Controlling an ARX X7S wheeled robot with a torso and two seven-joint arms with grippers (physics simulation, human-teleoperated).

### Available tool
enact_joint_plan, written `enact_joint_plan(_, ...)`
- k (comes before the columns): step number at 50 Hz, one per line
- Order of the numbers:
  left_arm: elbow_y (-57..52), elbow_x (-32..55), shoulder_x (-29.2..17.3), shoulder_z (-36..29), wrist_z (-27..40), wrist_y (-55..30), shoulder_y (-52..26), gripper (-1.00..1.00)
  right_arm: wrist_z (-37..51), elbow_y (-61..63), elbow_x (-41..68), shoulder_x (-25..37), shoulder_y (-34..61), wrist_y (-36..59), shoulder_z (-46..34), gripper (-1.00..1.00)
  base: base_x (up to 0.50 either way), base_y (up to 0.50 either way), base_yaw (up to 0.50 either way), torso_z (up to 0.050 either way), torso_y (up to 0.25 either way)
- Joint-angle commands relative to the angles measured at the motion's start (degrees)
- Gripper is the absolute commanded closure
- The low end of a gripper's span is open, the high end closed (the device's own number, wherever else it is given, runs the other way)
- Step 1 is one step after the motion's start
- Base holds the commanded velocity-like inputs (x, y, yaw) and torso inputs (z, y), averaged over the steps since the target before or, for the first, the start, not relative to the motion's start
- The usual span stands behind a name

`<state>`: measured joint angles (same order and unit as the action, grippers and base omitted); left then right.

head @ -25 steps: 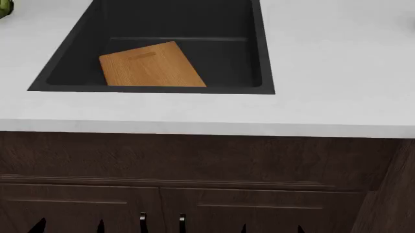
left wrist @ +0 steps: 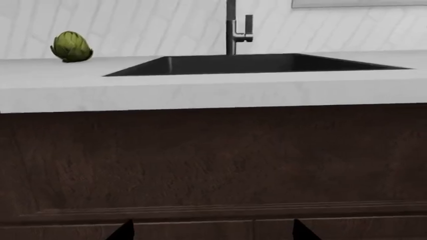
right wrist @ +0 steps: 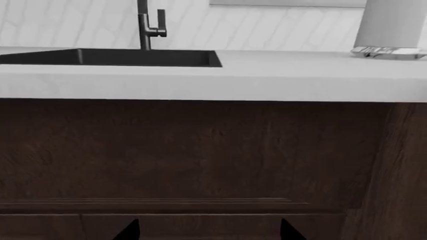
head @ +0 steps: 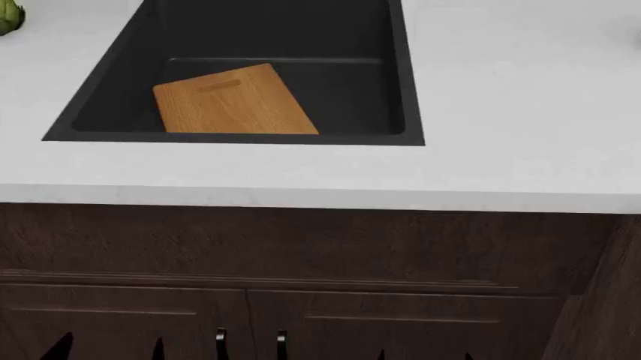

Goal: Pick the bottled drink from the counter and place it in the sink

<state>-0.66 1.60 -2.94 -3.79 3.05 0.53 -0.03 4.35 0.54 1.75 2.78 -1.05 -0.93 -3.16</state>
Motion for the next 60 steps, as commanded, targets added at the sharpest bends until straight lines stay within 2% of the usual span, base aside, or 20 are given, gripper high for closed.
enact_joint_plan(1, 0.1, 0.9, -1.1, -1.7, 0.9, 0.3, 0.0, -1.00, 2.0, -0.5, 0.4, 1.1, -0.2, -1.0, -1.3, -1.00, 0.00, 0.00, 0.00, 0.000, 0.000)
enact_joint_plan(6, -0.8, 2.3, -1.6, -2.3, 0.3, 0.2, 0.4, -1.00, 2.5, -0.9, 0.5, 1.5, -0.2, -1.4, -1.8, -1.00, 0.00, 0.00, 0.00, 0.000, 0.000)
enact_joint_plan(24, -3.4, 0.5, -2.4, -3.3, 4.7, -0.8, 0.4, -1.00, 4.4, 0.5, 1.8, 2.5, 0.3, -1.5, -2.6, -1.00, 0.00, 0.00, 0.00, 0.000, 0.000)
enact_joint_plan(36, -9.6, 1.8, -2.8, -3.1, 6.7, -6.7, -2.7, -1.00, 4.8, 11.1, 2.5, 4.4, 2.1, 5.6, -3.6, -1.00, 0.00, 0.00, 0.00, 0.000, 0.000)
enact_joint_plan(45, -17.8, 2.6, -5.0, -3.6, 6.2, -18.0, -6.0, -1.00, 5.6, 19.1, 2.4, 6.3, 4.2, 14.7, -3.3, -1.00, 0.00, 0.00, 0.00, 0.000, 0.000)
enact_joint_plan(60, -27.8, 3.7, -8.5, -1.1, 7.1, -31.1, -10.8, -1.00, 8.7, 31.6, 3.3, 7.5, 8.8, 27.4, -1.2, -1.00, 0.00, 0.00, 0.00, 0.000, 0.000)
